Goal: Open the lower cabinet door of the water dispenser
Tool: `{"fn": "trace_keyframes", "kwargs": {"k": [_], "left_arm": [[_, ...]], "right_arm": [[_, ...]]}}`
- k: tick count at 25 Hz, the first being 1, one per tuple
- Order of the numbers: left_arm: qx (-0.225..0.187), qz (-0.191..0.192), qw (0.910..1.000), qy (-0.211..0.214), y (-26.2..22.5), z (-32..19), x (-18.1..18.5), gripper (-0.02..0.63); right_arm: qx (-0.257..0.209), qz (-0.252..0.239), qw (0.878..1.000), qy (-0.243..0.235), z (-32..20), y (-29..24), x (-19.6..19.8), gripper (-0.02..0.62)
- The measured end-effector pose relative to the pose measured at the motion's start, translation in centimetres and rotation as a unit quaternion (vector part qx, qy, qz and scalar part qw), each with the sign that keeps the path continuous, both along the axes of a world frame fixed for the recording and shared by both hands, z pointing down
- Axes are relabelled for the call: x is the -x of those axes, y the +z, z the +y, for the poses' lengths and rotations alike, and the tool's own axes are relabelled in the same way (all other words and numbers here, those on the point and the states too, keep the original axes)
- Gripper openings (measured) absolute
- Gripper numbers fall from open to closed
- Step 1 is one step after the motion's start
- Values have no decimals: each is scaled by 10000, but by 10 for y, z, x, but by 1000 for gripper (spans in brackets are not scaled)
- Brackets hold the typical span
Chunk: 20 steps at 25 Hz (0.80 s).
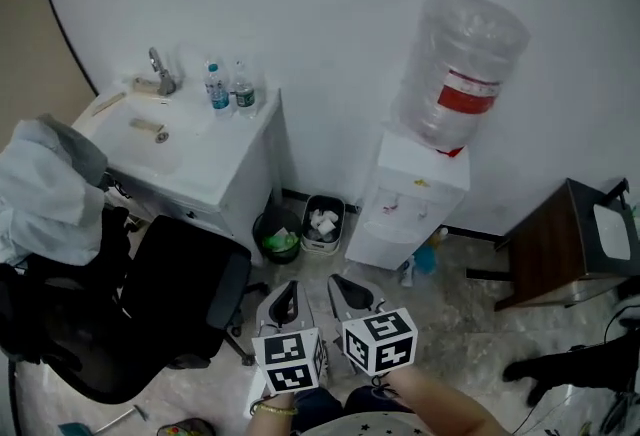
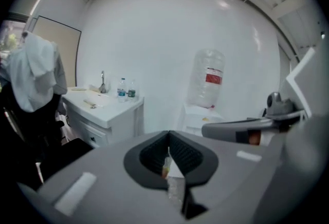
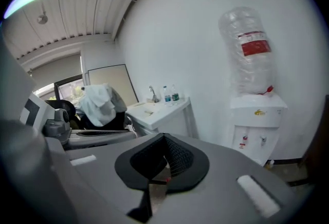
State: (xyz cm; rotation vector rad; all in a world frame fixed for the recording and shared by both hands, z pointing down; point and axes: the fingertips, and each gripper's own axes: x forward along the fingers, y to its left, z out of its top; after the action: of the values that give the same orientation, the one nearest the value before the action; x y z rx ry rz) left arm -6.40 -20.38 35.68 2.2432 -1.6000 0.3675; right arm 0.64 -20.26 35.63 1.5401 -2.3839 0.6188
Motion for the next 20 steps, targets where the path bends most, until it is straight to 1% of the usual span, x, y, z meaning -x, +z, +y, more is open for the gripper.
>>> {"fn": "trace_keyframes", "kwargs": {"k": [3, 6, 10, 12, 16, 18, 20], "left_arm": [[117, 46, 9988, 479, 11, -34, -32, 8], [293, 50, 9956, 889, 27, -61, -63, 8], [571, 164, 9900, 1280, 59, -90, -106, 8], [669, 86, 9873, 1438, 82, -100, -128, 8], [896, -90, 9811, 1712, 145, -115, -175, 8], [1014, -182, 9776, 1834, 191, -119, -200, 8], [1083, -414, 9737, 1962, 244, -124, -225, 8]], "right_arm": [[87, 28, 9987, 507, -27, 10, -34, -2], [256, -19, 9943, 1035, -47, 27, -71, -2], [477, 57, 9846, 1680, -61, 61, -121, -2], [606, 105, 9785, 1970, -64, 85, -149, -2], [959, 80, 9633, 2508, -69, 152, -207, -2], [1167, 45, 9573, 2646, -74, 198, -233, -2], [1281, 60, 9537, 2721, -84, 251, -261, -2]]}}
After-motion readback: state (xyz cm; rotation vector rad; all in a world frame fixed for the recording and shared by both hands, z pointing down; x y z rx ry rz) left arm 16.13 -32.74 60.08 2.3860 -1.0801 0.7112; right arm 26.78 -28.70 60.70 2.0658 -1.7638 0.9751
